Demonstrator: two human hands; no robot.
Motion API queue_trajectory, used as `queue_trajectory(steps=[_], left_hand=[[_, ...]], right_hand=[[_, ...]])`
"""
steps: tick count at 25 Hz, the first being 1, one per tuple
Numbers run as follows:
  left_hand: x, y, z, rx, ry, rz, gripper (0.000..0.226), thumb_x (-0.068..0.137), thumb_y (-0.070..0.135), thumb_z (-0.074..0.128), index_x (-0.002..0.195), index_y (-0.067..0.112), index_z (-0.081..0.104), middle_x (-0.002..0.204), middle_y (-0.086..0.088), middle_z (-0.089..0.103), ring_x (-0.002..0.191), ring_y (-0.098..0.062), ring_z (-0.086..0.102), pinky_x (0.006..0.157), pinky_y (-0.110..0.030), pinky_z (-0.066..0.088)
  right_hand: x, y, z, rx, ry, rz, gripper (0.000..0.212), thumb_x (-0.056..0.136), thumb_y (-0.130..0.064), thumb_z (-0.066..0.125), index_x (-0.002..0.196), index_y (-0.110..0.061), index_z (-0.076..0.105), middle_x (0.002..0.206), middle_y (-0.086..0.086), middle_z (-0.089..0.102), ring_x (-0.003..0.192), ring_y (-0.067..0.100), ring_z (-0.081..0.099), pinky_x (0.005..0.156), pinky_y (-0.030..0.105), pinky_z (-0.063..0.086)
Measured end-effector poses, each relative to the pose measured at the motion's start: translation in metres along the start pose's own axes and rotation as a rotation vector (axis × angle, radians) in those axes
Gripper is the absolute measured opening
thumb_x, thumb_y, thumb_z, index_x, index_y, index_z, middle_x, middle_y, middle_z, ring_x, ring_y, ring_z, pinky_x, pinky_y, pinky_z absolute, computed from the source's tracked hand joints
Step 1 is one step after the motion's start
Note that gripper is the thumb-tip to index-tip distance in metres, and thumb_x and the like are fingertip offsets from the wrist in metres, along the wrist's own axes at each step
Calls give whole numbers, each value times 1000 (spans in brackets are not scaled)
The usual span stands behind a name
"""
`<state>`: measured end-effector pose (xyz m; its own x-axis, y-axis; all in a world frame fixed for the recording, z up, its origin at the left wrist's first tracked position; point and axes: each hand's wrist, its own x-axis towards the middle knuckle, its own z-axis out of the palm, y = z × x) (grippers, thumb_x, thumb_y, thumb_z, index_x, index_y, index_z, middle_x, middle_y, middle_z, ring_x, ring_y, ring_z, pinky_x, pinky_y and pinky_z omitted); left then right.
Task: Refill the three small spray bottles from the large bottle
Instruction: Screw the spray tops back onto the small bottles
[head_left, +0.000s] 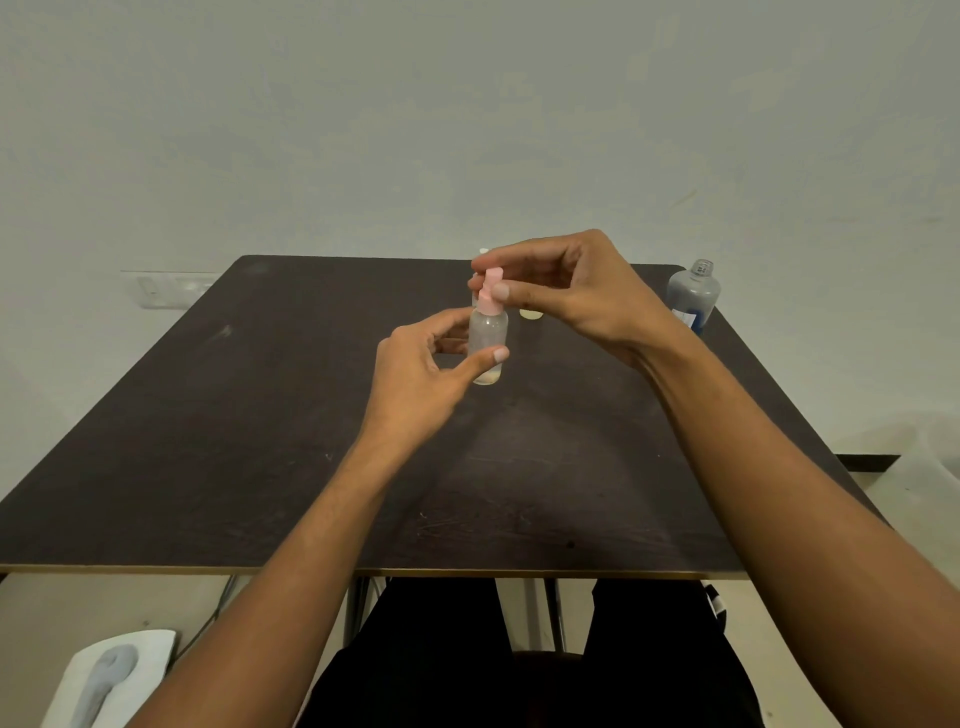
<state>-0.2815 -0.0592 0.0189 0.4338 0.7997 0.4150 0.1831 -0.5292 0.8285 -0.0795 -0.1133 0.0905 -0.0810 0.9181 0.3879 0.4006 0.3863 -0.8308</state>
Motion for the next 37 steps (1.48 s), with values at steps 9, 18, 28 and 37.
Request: queue_trajectory(steps=[9,18,28,37], left_hand=[[0,0,2,0,-5,4,41,87,43,85,125,35,74,103,29,75,102,10,70,95,-20,56],[4,-6,1,14,9,0,41,87,44,85,125,33,75,108,23,77,104,9,70,99,-24,57],[25,-30,-15,7,16,-46,43,87,34,86,128,32,73,106,26,74,104,14,69,91,-8,53],[91,-67,-16,16,14,-116,46,87,21,88,130,19,73,118,3,78,110,-4,73,103,-26,57]], right_hand=[[-1,-3,5,-8,-21,25,37,102,-17,70,138,-8,67,127,2,77,124,14,70,105,32,57],[2,4,15,-17,105,26,33,96,-12,76,129,-7,74,114,3,81,112,11,76,98,26,59],[30,14,29,-65,65,29,35,95,-13,78,130,-7,74,118,3,80,114,10,75,103,32,59],[98,42,27,-303,111,110,32,90,-15,83,122,-10,79,118,1,80,106,6,76,101,25,58]])
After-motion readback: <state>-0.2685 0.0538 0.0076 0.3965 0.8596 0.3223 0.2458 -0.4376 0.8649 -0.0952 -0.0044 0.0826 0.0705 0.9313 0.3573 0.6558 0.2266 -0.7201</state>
